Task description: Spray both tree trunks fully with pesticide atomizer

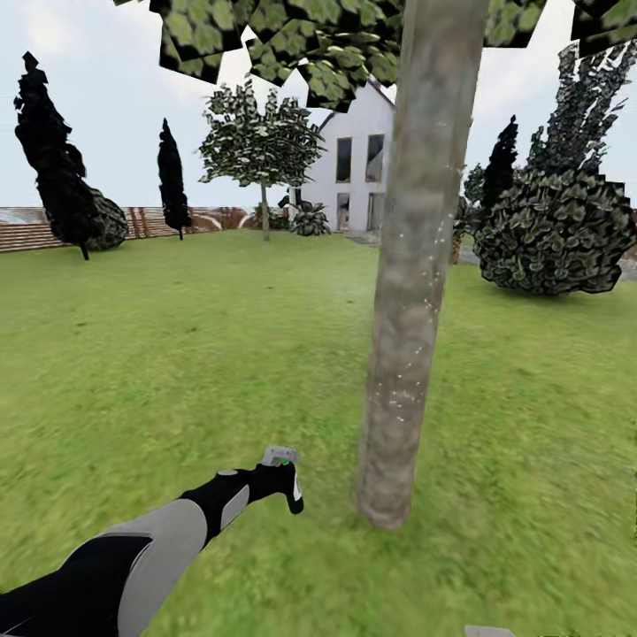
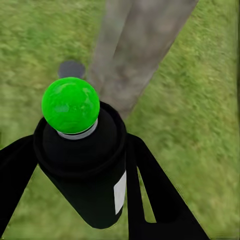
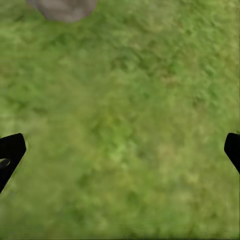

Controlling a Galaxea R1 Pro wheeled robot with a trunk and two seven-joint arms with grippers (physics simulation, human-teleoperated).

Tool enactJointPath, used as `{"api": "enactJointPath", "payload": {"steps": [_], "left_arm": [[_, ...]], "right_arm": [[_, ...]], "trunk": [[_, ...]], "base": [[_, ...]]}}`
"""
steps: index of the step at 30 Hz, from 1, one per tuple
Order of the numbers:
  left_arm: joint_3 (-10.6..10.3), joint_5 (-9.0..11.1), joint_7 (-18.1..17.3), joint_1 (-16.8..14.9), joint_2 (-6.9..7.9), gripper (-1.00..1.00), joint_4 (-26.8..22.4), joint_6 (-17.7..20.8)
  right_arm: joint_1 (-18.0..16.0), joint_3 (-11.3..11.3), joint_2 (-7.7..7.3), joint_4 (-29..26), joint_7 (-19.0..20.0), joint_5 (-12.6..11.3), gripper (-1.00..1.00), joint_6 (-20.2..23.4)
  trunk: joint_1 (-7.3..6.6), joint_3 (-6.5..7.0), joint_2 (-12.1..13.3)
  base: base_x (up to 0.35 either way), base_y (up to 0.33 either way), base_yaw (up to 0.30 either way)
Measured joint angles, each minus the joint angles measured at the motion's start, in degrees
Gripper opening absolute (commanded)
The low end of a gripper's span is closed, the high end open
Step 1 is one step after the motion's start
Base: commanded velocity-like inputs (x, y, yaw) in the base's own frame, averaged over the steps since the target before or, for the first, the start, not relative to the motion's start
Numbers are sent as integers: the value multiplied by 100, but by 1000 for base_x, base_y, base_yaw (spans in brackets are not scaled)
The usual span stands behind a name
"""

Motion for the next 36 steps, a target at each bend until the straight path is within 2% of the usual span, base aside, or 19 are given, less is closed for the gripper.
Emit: {"api": "enactJointPath", "payload": {"steps": [11, 13, 15, 26, 36], "left_arm": [[0, 0, -6, 5, -70, -100, 0, -6], [3, 2, -7, 6, -74, -100, -2, -7], [2, 1, -9, 6, -76, -100, -3, -33], [-1, 0, -12, 8, -76, -100, -6, -71], [0, 5, -11, 8, -79, -100, -9, -79]], "right_arm": [[0, 0, 1, 0, 0, 0, 100, 0], [-1, 4, 2, 1, -4, 0, 100, -2], [-1, 0, 1, 1, -4, -3, 100, -3], [-2, 1, 2, 3, -7, -2, 100, -4], [-2, -7, -6, 3, -7, -7, 100, -4]], "trunk": [[-2, 0, 0], [31, 0, 1], [1, 0, 0], [2, 0, 1], [0, 0, 1]], "base": [[422, 691, -300], [240, 318, -300], [152, 298, -300], [22, 44, -300], [226, 44, -300]]}}
